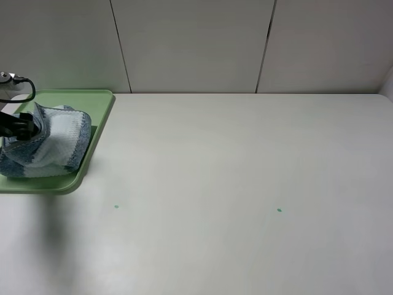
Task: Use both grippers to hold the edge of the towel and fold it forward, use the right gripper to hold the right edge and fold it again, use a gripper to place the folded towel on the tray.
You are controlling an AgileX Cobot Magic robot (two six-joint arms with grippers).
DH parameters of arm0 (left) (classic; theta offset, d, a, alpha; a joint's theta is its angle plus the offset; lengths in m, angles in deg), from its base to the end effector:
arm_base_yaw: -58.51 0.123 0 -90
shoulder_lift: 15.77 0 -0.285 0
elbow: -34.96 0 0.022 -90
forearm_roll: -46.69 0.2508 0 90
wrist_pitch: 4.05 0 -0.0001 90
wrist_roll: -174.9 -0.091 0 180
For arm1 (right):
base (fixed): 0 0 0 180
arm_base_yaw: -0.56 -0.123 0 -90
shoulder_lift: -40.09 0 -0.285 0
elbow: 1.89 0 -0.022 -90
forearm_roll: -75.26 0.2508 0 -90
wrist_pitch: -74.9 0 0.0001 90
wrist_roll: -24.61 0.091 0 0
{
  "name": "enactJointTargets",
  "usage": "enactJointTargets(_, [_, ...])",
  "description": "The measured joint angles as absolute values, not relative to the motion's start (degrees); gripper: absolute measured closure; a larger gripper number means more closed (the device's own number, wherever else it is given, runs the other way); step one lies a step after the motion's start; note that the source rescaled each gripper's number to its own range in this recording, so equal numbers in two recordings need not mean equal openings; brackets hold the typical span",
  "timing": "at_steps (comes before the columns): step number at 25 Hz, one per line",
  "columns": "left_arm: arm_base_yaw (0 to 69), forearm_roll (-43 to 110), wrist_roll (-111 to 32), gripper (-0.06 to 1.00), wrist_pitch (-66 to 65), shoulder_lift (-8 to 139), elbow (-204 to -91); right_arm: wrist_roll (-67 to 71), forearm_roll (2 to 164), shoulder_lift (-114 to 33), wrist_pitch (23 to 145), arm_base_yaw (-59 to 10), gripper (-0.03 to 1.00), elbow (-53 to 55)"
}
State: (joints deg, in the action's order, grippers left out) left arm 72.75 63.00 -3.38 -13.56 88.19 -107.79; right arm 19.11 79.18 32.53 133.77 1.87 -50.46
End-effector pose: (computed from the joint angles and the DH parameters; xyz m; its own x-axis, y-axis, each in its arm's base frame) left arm 0.3019 0.0723 0.1569 -0.6819 0.0828 -0.7267 -0.0444 0.9870 0.1542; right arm -0.0041 0.0054 0.2801 -0.4190 -0.0509 -0.9066 -0.0557 0.9980 -0.0303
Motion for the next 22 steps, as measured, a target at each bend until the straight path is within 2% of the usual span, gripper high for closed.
enactJointTargets(8, [72.8, 63.4, -3.4, -0.05, -9.1, 82.9, -107.7, 19.1, 79.2, 32.5, 133.8, 1.9, -0.03, -50.5])
enactJointTargets(22, [72.8, 64.2, -2.9, -0.05, 8.1, 63.6, -107.7, 19.1, 79.2, 32.5, 133.8, 1.9, -0.03, -50.5])
